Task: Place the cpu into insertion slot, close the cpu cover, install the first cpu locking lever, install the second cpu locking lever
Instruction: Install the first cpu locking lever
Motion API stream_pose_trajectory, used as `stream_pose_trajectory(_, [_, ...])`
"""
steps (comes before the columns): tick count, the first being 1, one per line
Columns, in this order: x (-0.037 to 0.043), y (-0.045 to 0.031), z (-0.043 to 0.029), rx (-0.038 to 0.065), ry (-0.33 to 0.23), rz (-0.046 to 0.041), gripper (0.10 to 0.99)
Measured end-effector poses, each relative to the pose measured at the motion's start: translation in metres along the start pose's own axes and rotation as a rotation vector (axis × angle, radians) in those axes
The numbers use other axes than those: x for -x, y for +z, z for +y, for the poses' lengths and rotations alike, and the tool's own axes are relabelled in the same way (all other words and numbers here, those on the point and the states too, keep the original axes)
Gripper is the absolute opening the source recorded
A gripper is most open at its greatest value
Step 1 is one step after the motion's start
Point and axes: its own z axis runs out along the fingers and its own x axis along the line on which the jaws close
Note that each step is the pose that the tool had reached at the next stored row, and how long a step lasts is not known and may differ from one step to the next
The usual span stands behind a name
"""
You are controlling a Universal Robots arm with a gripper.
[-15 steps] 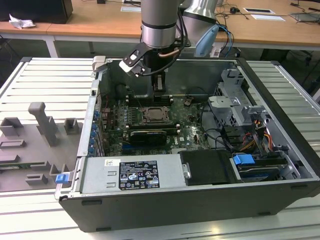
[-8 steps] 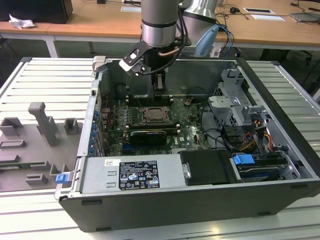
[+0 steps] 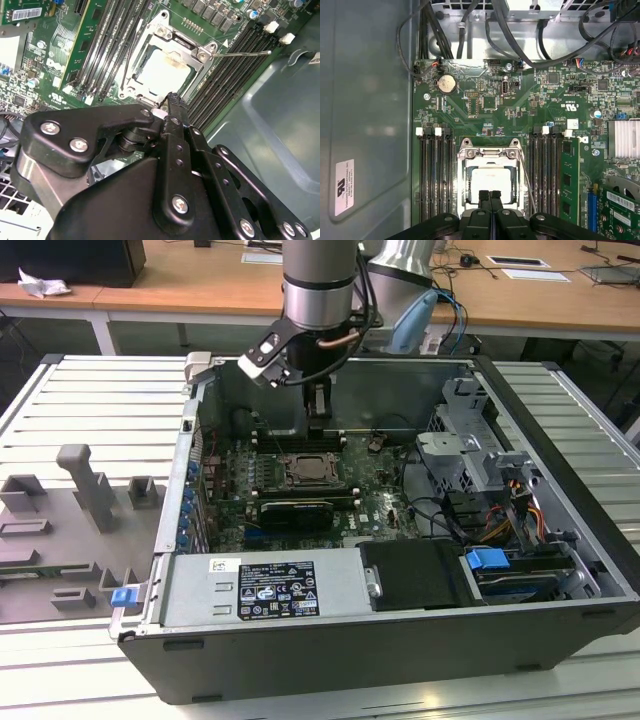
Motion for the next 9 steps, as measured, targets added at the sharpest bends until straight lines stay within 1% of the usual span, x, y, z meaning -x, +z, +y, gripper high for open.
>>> stream_pose_trajectory(9, [-0.0001,-0.0093,0.0005,0.0,0.0,-0.0003,0.106])
